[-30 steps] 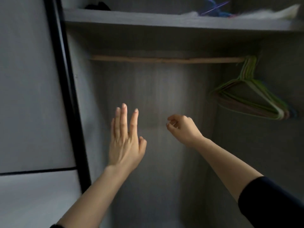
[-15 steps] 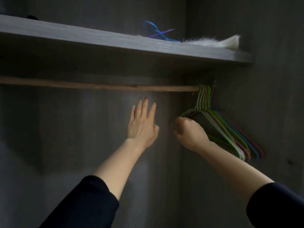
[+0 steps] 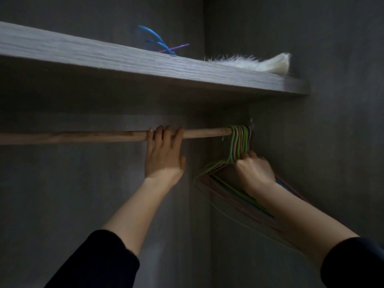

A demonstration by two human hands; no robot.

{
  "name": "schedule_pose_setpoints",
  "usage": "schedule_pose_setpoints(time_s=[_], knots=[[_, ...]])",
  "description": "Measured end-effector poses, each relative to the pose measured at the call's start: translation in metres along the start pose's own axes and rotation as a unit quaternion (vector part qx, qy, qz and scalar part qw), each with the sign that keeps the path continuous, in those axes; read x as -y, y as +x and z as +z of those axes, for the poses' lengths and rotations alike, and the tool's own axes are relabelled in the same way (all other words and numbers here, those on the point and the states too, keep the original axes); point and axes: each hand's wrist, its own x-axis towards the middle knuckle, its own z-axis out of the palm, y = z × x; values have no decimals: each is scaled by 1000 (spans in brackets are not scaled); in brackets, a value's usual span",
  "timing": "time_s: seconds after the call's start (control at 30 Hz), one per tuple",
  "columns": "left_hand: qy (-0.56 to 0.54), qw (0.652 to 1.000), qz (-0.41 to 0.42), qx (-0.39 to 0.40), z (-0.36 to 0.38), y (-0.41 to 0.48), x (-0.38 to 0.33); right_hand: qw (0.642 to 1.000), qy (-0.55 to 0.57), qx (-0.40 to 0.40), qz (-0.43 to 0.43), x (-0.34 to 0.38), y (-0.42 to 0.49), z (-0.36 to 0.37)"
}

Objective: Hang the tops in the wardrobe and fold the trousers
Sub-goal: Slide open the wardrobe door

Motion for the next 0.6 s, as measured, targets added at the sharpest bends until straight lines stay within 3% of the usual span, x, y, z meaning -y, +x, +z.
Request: schedule_pose_setpoints(time_s=[0.1,0.23,0.43,0.6], knots=[[12,1000,16,-16,7,0,4,999,30,-18,7,1,2,-6],[8,1000,12,-25,9,2,1,986,152,-45,54,5,4,-20],[2,1000,8,-2,7,2,0,897,418,-35,142,12,18,-24],[-67,998,-11,6,0,-3,-4,863,481,-55,143,20,-1,-23]])
